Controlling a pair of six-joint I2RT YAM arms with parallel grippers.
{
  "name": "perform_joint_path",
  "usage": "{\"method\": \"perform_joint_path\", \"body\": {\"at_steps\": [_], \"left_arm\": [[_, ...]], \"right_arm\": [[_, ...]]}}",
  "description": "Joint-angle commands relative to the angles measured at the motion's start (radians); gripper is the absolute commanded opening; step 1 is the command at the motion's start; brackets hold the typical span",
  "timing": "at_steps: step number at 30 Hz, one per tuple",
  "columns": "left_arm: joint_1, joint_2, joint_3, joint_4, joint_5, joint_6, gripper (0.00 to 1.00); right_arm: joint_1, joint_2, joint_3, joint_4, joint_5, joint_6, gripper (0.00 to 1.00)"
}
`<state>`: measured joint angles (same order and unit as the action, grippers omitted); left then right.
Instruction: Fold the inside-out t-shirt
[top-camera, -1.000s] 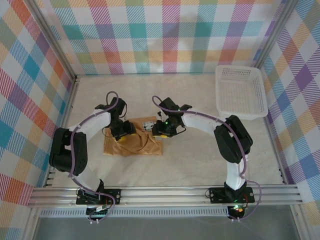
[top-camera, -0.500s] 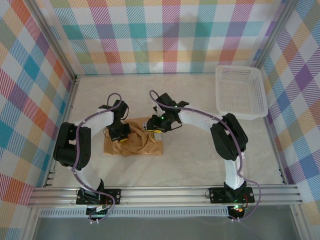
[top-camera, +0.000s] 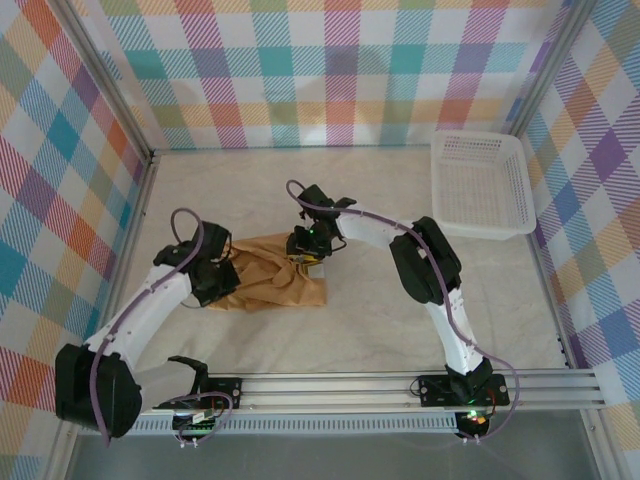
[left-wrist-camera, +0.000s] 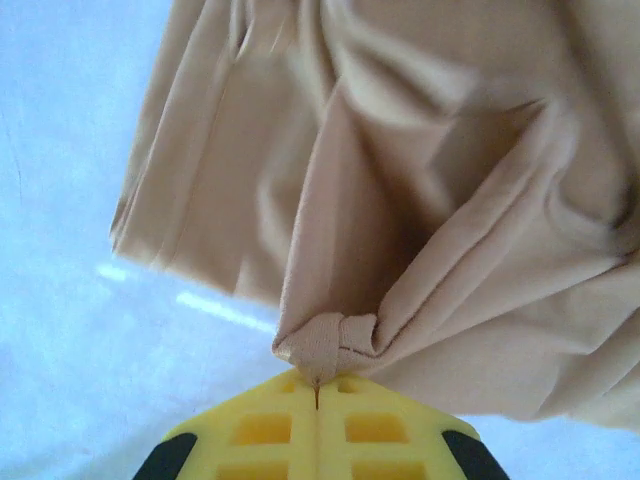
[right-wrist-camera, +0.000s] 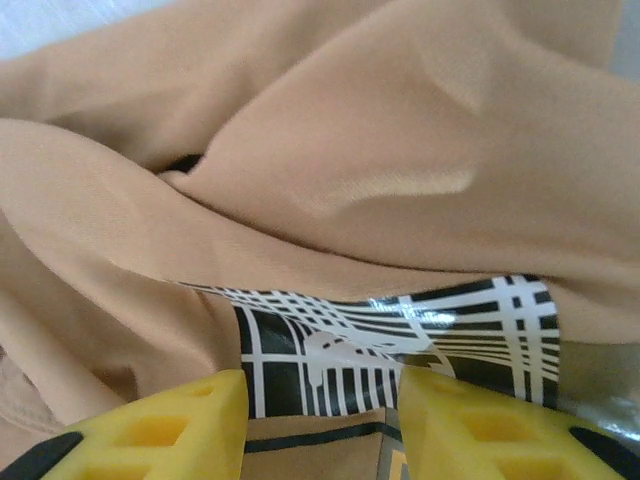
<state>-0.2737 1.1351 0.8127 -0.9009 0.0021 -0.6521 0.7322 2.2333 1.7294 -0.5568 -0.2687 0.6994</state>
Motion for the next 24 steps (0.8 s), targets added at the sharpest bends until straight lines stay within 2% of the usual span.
{"method": "perform_joint_path", "body": {"at_steps": [1,5,6,9,12,14,17,19,21,24], "left_arm": [[-0.009,-0.065,-0.083,-0.053,0.062,-0.108,0.00],[-0.009,-0.160,-0.138,-0.085,0.063,-0.152,0.00],[-0.009,-0.177,-0.152,-0.082,0.073,-0.159,0.03],[-0.009,-0.185,-0.158,-0.068,0.059,-0.163,0.24],[-0.009,-0.129,-0.142,-0.022,0.036,-0.154,0.57],[-0.009,-0.061,-0.139,0.041,0.043,-0.147,0.64],[-0.009,0.082,-0.137,0.174,0.066,-0.151,0.63],[-0.009,0.188,-0.116,0.247,0.087,-0.150,0.59],[-0.009,0.293,-0.066,0.281,0.095,-0.126,0.54],[-0.010,0.417,0.040,0.287,0.078,-0.075,0.52]], "right_arm": [[-0.008,0.027,0.055,-0.056,0.016,-0.015,0.44],[-0.007,0.037,0.125,-0.104,0.005,-0.046,0.45],[-0.007,0.035,0.145,-0.115,0.005,-0.055,0.46],[-0.007,0.045,0.189,-0.103,-0.009,-0.073,0.48],[-0.007,0.124,0.255,-0.105,-0.048,-0.086,0.47],[-0.008,0.175,0.284,-0.121,-0.074,-0.084,0.46],[-0.014,0.208,0.260,-0.147,-0.075,-0.089,0.44],[-0.025,0.178,0.186,-0.146,-0.045,-0.085,0.41],[-0.042,0.105,0.069,-0.127,-0.004,-0.083,0.39],[-0.061,-0.055,-0.178,-0.082,0.052,-0.083,0.37]]}}
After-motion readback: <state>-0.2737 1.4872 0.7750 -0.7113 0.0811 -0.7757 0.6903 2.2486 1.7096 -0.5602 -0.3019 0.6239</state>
